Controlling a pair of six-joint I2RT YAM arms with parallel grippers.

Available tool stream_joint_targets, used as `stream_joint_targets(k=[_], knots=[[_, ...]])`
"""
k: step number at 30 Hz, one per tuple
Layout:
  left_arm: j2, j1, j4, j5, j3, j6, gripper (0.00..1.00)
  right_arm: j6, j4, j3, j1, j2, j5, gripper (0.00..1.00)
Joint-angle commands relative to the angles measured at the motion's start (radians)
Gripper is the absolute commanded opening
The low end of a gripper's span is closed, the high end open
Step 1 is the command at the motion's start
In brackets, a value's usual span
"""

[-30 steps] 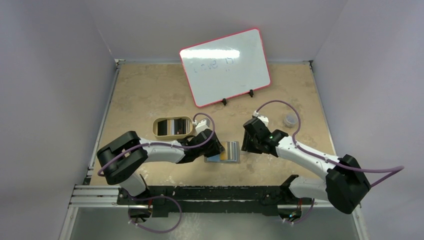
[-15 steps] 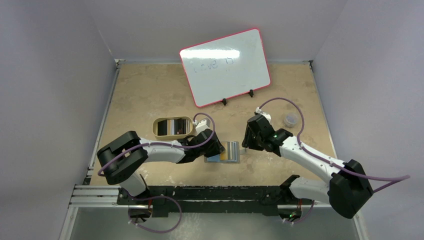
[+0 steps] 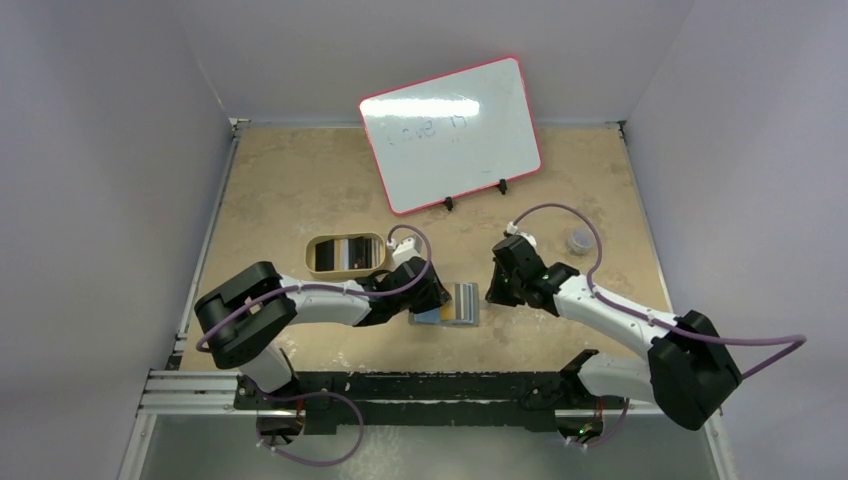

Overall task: Put the credit cards into the card holder
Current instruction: Insert the credit card into the card holder.

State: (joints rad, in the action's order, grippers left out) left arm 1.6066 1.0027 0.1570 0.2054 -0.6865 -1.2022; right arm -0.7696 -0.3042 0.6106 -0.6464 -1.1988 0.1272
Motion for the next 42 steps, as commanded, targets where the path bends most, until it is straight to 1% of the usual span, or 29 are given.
stream_joint_targets(k=[1,4,8,13,23,29,36,40,42], knots=[[0.006,0.004,0.062,-0.003,-0.036,0.040,0.35,0.003,0.062,-0.024,0.005,-0.008,-0.046,0.03],[0.020,0.004,0.097,-0.029,-0.034,0.040,0.35,-0.003,0.074,-0.033,0.005,-0.007,-0.054,0.00],[0.038,0.006,0.144,-0.062,-0.036,0.039,0.34,-0.006,0.088,-0.039,0.005,-0.011,-0.061,0.00],[0.039,0.020,0.154,-0.061,-0.053,0.053,0.34,-0.012,0.097,-0.042,0.005,-0.023,-0.066,0.00],[0.017,0.038,0.142,-0.051,-0.100,0.201,0.35,-0.022,0.114,-0.050,0.005,-0.027,-0.060,0.00],[-0.014,0.037,0.093,-0.022,-0.084,0.179,0.37,-0.026,0.125,-0.057,0.005,-0.028,-0.060,0.00],[-0.097,0.024,-0.004,0.022,-0.055,0.150,0.45,-0.026,0.134,-0.060,0.005,-0.029,-0.061,0.00],[-0.158,-0.006,-0.204,0.104,-0.065,0.137,0.46,-0.026,0.136,-0.059,0.004,-0.030,-0.061,0.00],[-0.209,-0.030,-0.269,0.146,-0.041,0.122,0.46,-0.024,0.138,-0.059,0.005,-0.035,-0.064,0.00]])
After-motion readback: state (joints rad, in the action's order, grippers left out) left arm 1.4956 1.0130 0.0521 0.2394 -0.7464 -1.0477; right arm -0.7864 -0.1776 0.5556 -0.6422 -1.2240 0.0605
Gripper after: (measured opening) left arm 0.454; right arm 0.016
